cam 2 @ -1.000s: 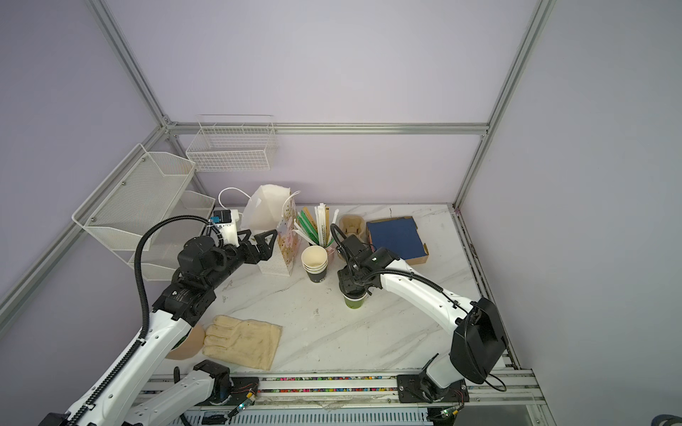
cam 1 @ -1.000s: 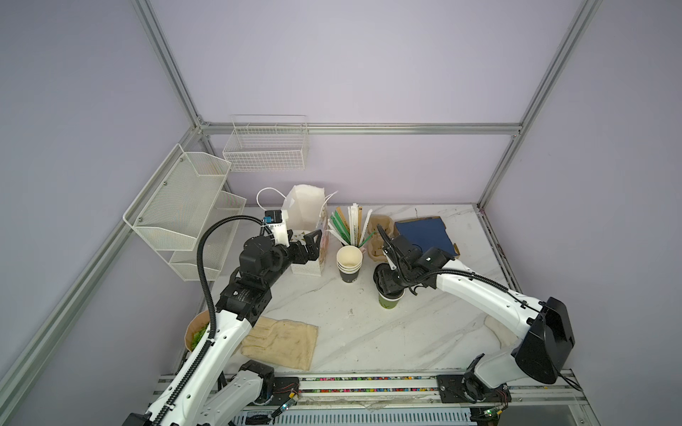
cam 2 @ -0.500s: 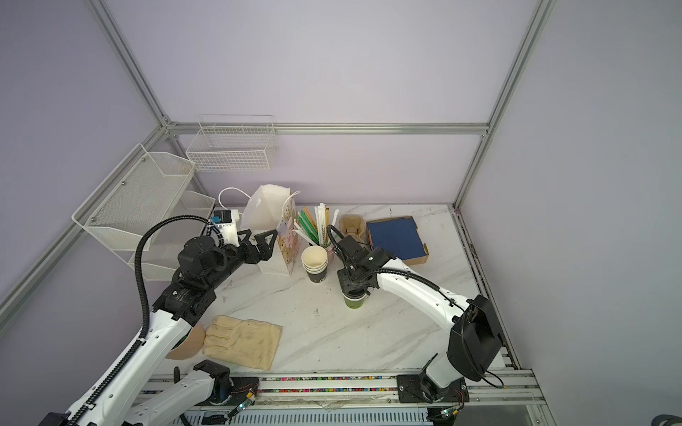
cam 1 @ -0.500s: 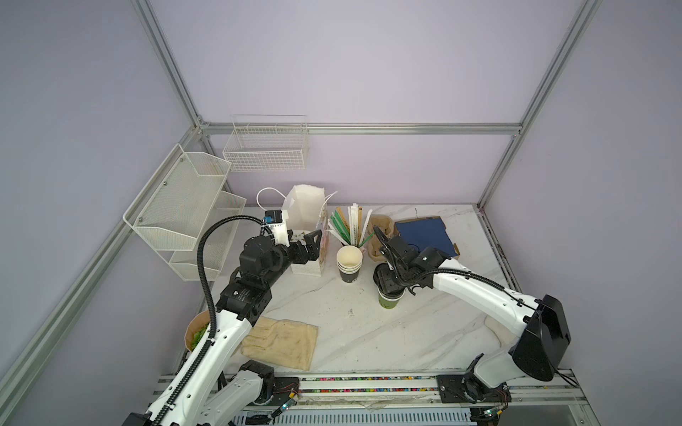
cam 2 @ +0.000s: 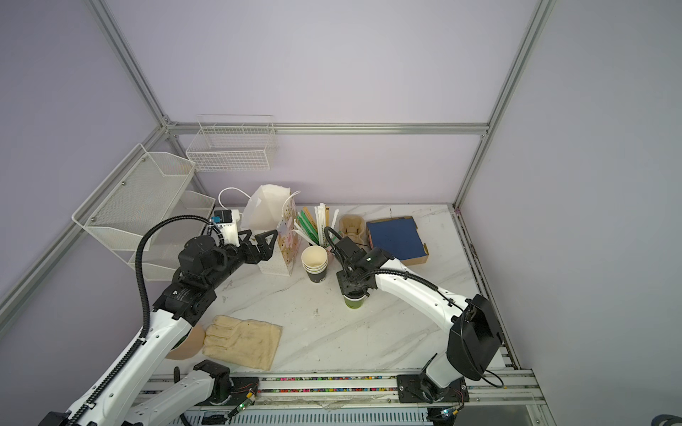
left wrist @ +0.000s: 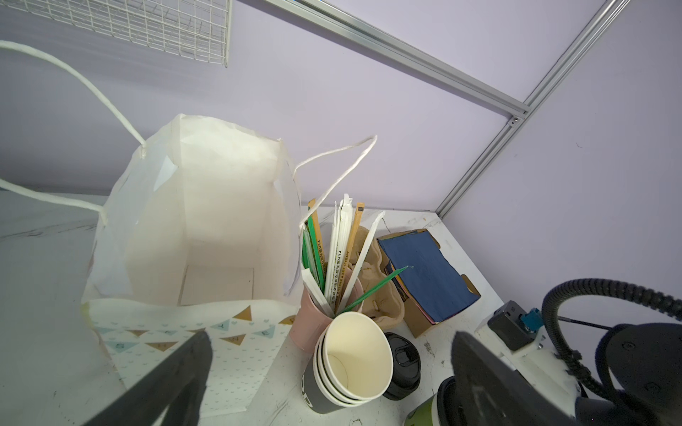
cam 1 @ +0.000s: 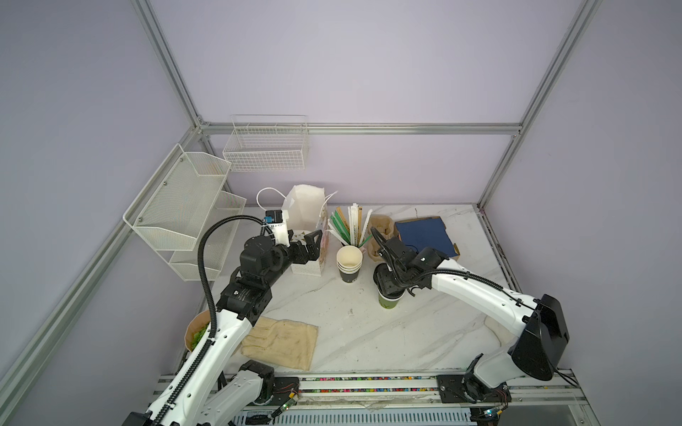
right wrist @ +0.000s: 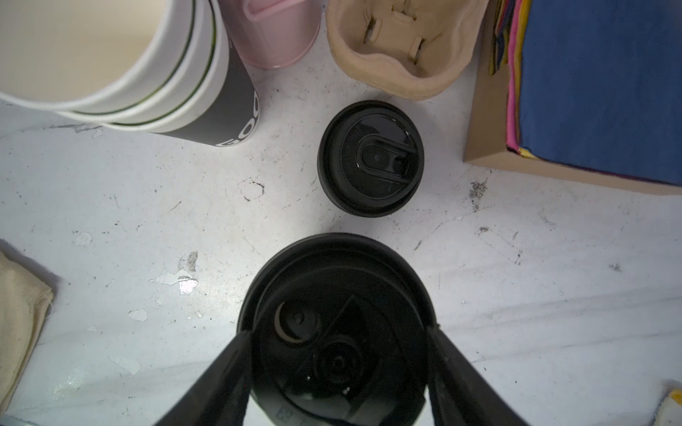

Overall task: Pack a coffee takeout order
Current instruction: Close the lid on the coffee cup.

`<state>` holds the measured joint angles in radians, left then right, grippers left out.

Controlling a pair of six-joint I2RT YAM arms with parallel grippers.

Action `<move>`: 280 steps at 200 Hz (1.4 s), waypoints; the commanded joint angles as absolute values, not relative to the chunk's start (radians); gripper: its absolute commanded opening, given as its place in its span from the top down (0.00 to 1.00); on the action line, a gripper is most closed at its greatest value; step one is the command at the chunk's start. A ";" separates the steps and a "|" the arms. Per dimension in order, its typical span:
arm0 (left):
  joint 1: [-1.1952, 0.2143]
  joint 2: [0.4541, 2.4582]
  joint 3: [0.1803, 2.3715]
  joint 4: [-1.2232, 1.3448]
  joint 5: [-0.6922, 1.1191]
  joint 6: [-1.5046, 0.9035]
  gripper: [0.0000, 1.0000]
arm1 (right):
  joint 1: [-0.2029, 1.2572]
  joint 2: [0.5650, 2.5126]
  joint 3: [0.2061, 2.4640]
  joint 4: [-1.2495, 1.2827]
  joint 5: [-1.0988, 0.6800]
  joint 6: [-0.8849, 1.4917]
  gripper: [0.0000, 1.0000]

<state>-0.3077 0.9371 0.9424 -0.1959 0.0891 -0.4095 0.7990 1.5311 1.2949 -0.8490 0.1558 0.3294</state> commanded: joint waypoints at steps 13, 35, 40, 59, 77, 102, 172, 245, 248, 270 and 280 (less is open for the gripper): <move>-0.299 0.934 0.910 -0.158 0.106 -0.422 0.00 | 0.808 1.537 1.258 -0.861 0.160 0.348 0.38; -0.299 0.936 0.910 -0.158 0.104 -0.420 0.00 | 0.811 1.532 1.252 -0.859 0.160 0.348 0.38; -0.300 0.936 0.910 -0.159 0.105 -0.420 0.00 | 0.811 1.532 1.252 -0.859 0.160 0.348 0.38; -0.299 0.937 0.910 -0.159 0.106 -0.420 0.00 | 0.814 1.534 1.257 -0.861 0.157 0.352 0.38; -0.299 0.936 0.910 -0.158 0.106 -0.420 0.00 | 0.819 1.538 1.264 -0.868 0.161 0.352 0.38; -0.299 0.933 0.910 -0.159 0.105 -0.419 0.00 | 0.820 1.546 1.253 -0.870 0.184 0.352 0.37; -0.299 0.934 0.911 -0.159 0.108 -0.419 0.00 | 0.820 1.529 1.160 -0.820 0.143 0.383 0.37; -0.299 0.938 0.910 -0.161 0.105 -0.417 0.00 | 0.836 1.502 1.059 -0.770 0.142 0.440 0.37; -0.299 0.937 0.910 -0.160 0.106 -0.417 0.00 | 0.838 1.502 1.056 -0.770 0.145 0.444 0.37; -0.299 0.939 0.910 -0.160 0.106 -0.417 0.00 | 0.854 1.503 1.034 -0.763 0.161 0.466 0.38; -0.299 0.939 0.911 -0.160 0.106 -0.417 0.00 | 0.858 1.503 1.029 -0.766 0.180 0.475 0.38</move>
